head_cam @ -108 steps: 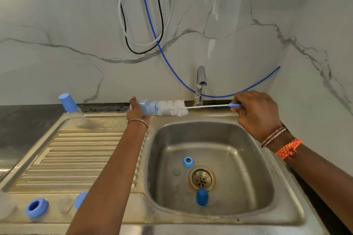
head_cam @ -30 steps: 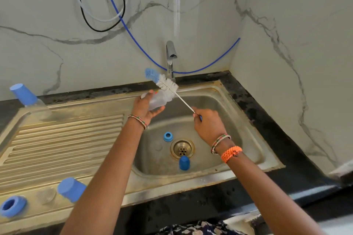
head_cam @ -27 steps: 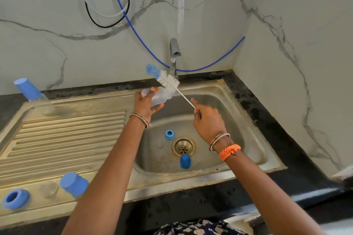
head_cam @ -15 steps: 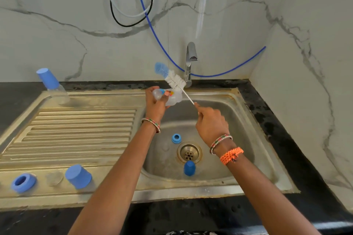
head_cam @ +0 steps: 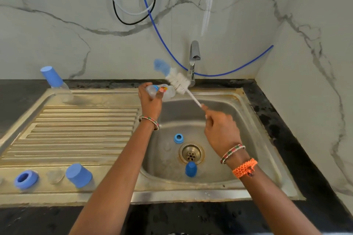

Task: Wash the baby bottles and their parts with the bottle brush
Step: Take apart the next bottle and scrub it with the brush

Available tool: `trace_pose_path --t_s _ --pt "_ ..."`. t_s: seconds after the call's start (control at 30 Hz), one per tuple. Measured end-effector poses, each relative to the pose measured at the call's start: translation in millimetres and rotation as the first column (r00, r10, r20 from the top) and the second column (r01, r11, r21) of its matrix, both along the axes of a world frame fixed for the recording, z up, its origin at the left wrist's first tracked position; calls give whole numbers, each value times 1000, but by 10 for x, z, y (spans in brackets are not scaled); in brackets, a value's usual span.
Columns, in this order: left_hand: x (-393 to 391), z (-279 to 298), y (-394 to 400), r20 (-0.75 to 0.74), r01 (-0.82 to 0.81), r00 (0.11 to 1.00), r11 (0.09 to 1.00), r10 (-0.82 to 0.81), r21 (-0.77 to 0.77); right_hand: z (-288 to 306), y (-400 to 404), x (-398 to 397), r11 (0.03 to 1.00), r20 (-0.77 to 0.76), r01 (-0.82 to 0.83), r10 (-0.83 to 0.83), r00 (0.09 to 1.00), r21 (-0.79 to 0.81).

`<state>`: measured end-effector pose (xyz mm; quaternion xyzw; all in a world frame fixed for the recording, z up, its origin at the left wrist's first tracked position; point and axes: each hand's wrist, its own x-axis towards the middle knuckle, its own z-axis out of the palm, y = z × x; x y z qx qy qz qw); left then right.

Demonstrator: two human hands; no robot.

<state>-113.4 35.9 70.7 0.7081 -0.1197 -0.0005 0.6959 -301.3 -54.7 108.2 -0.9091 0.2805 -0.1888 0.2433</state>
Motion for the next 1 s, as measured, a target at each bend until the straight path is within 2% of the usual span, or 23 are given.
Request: trace_pose_path --t_s 0.17,0.23,0.37,0.43,0.53,0.6,0.73,0.9,0.97,1.0 --pt "-156 -5 -62 128 77 988 992 -89 100 28 -3 157 1000 -68 -22 22 997 -2" --pt "-113 -9 -24 145 34 988 994 -48 99 48 -14 158 999 -69 -37 37 997 -9" --pt "168 25 97 71 -97 993 993 92 74 37 145 12 994 -129 -103 99 987 -22" --pt "68 83 62 107 -32 994 995 22 97 51 139 8 995 -133 -93 87 987 -40" --pt "-177 49 -46 268 57 957 981 -107 187 138 31 119 996 -105 -62 55 993 -67" --pt "-174 45 -33 310 31 947 987 -79 157 183 48 145 994 -107 -85 77 991 -75" --pt "155 148 109 195 -42 980 997 29 64 159 180 -59 989 -138 -132 122 983 -70" --pt "-18 188 15 231 134 964 991 -135 18 218 43 68 994 -68 -85 80 994 -72" --pt "-66 188 -6 229 144 963 990 -140 -1 240 13 158 996 -54 -75 72 996 -52" --pt "-51 213 14 181 127 977 991 -115 -53 236 20 156 995 -58 -90 87 994 -51"
